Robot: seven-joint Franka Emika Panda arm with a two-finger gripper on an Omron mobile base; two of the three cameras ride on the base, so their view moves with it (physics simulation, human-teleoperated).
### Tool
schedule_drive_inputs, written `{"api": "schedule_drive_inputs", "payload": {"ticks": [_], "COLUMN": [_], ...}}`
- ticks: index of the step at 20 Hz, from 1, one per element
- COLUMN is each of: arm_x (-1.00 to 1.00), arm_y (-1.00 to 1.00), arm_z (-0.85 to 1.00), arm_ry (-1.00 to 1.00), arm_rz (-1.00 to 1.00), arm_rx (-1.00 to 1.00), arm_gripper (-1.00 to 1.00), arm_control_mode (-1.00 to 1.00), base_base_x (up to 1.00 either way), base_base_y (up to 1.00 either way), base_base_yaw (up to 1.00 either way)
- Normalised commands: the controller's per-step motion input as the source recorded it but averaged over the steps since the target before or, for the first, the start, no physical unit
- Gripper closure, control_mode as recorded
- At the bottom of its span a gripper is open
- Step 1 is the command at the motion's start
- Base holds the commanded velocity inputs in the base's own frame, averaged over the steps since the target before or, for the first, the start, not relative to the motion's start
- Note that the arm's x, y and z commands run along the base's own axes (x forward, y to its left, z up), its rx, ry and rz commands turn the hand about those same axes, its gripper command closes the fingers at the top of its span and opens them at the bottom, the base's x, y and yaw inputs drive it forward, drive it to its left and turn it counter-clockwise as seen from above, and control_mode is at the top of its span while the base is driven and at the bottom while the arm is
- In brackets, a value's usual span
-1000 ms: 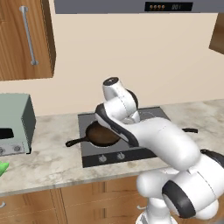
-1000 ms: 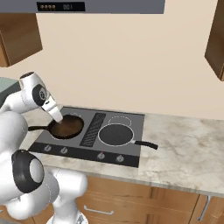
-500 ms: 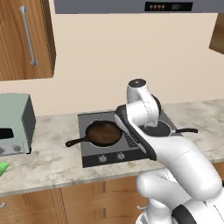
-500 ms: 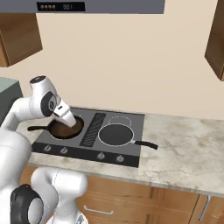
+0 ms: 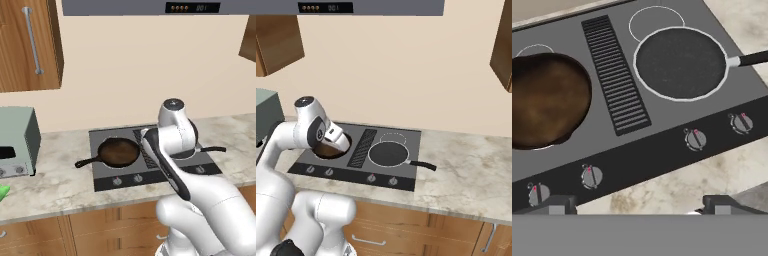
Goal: Place both pans onto different burners. Then place the corn and the steak on different pans.
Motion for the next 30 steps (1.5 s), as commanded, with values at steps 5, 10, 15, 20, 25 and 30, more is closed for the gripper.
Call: {"api": "schedule_drive_inputs", "payload": {"ticks": [5, 10, 15, 20, 25, 30], "arm_x": [-0.03, 0.0, -0.01, -0.12, 0.0, 0.0], "arm_y": [0.0, 0.0, 0.04, 0.0, 0.0, 0.0], "arm_z": [0.03, 0.14, 0.17, 0.0, 0.0, 0.0], "arm_ry": [0.0, 0.01, 0.01, 0.0, 0.0, 0.0], "arm_rz": [0.08, 0.13, 0.06, 0.03, 0.0, 0.0], "arm_rx": [-0.01, 0.0, 0.0, 0.0, 0.0, 0.0], "arm_gripper": [-1.0, -1.0, -1.0, -1.0, -1.0, -1.0], "arm_control_mode": [-1.0, -1.0, -1.0, -1.0, 1.0, 1.0], "base_base_x": [0.0, 0.0, 0.0, 0.0, 0.0, -0.4], "base_base_y": [0.0, 0.0, 0.0, 0.0, 0.0, 0.38], "base_base_yaw": [0.0, 0.0, 0.0, 0.0, 0.0, -0.01]}}
